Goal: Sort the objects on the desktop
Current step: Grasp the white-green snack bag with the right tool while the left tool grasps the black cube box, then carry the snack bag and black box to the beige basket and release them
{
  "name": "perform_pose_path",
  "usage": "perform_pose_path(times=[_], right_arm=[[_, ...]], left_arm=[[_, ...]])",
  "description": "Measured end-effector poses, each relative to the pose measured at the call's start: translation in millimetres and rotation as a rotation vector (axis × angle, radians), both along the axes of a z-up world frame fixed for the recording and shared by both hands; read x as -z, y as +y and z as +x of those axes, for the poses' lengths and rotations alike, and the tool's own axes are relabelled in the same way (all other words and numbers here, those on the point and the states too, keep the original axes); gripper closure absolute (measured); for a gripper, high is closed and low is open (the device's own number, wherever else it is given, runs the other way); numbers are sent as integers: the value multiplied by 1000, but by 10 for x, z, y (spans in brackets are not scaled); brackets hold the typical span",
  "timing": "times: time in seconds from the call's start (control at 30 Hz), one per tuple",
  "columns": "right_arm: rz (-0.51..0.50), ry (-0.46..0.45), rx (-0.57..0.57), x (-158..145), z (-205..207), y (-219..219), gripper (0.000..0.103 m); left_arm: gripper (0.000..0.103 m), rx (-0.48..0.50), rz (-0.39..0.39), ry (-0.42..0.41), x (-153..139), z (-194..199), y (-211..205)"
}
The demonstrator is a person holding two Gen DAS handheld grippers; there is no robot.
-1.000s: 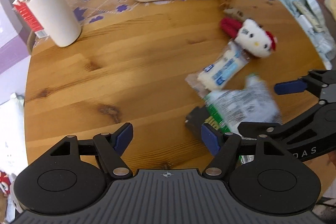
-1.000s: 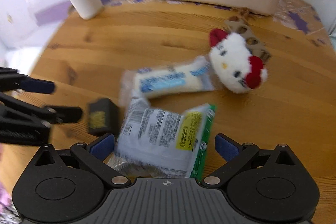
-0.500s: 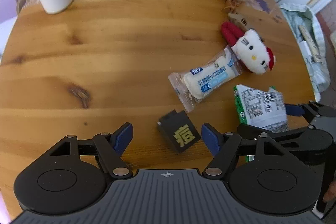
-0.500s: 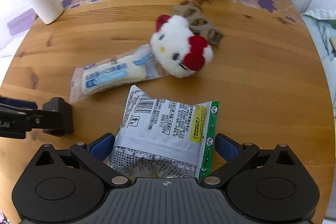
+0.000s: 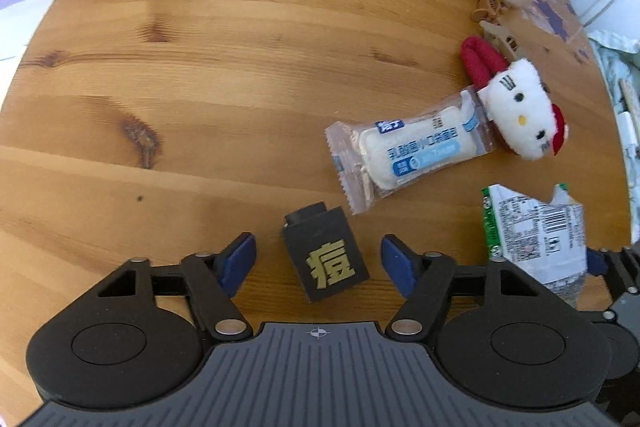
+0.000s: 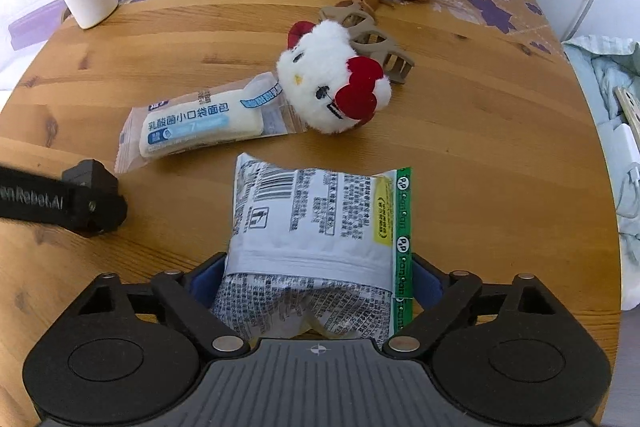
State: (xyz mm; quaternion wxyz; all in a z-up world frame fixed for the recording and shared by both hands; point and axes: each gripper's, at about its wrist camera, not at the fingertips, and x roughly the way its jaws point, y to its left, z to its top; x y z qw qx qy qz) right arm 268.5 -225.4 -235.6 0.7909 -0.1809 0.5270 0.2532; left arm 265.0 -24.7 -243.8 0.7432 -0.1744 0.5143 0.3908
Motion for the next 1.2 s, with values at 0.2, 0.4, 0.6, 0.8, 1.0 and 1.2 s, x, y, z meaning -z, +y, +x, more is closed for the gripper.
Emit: perform_pose_path(times=[0.2, 0.4, 0.6, 0.8, 1.0, 1.2], right_arm=[[-2, -31, -59, -53, -70, -11, 35], [45, -67, -71, -203, -113, -78, 37], [87, -119, -105, -430, -138, -154, 37], [126, -160, -99, -678, 8, -206, 37], [153, -236, -74, -933, 346, -213, 37], [174, -306, -40, -1196, 843, -218, 37]], left_arm=[[70, 34, 23, 16, -55, -132, -31], [71, 8, 1, -12, -103, -256, 19], [71, 72, 45, -13, -180, -363, 22], [71, 82, 96, -64, -436, -353, 110], [71, 128, 202, -117, -825, -140, 175], [71, 167, 288, -173, -1275, 137, 324]])
